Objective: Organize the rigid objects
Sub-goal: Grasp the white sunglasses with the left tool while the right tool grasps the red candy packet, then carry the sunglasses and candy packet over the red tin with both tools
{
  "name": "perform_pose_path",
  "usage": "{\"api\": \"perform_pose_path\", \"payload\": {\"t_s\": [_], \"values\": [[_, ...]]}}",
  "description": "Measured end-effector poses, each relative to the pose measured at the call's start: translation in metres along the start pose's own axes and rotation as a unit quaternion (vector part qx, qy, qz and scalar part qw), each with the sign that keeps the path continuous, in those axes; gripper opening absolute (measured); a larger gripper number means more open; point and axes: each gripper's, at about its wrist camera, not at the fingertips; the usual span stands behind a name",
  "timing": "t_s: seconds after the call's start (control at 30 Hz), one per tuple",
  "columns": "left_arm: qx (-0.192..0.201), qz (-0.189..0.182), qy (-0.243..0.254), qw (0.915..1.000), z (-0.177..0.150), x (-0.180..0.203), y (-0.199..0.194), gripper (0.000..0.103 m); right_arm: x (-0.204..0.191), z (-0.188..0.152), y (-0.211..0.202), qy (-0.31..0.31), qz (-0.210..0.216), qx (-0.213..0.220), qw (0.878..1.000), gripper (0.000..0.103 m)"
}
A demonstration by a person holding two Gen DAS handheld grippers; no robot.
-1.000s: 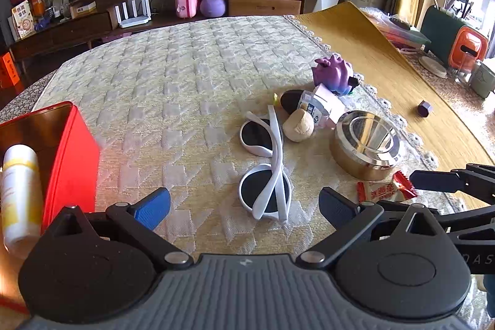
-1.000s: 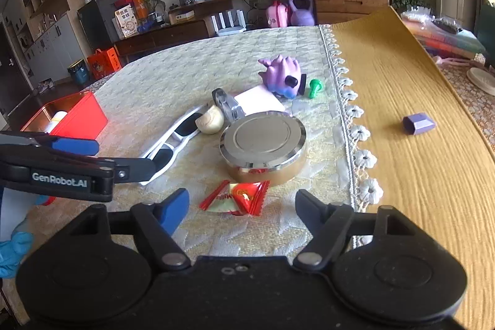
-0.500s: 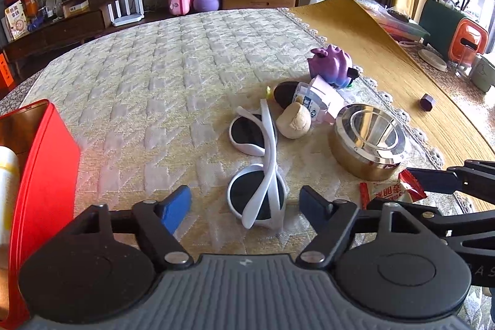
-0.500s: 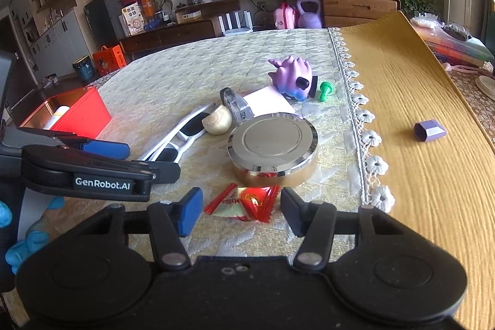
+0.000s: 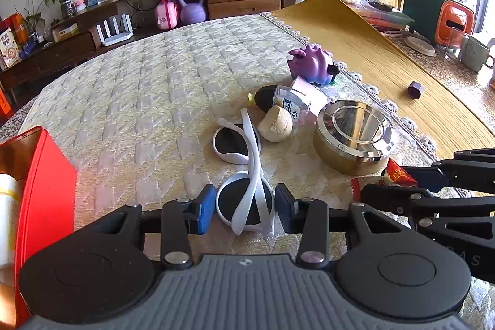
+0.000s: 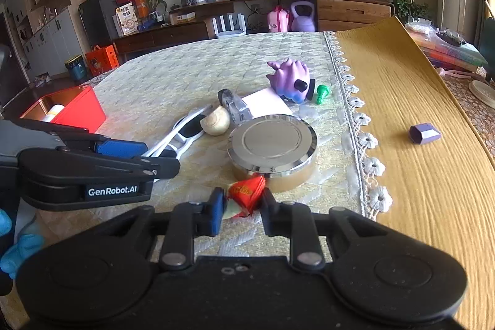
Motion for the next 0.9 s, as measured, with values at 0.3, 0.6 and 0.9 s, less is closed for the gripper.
{"api": "perform_pose_path", "payload": {"t_s": [0.3, 0.6, 0.9], "values": [[0.000, -0.008, -0.020, 0.9998, -0.009, -0.011, -0.016, 0.041, -0.011, -0.006, -0.014, 0.006, 0.001, 0.015, 1.000, 0.023], [0.005, -0.022, -0.050, 0.9985, -0.018, -0.030, -0.043, 0.041, -0.029, -0.013, -0.038, 0.000, 0.009, 0.019, 1.000, 0.023], [0.024, -0.028, -0.065, 0.9972, -0.030, -0.049, -0.074, 0.041, -0.058, -0.012, -0.063, -0.022, 0.018, 0.034, 0.999, 0.023]]}}
Point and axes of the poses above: each gripper's, at about its wrist camera, not at the fingertips, and y roughly the way its jaws point, x to its right, z to its top, and after that the axes turned 13 degrees about -x, right-handed
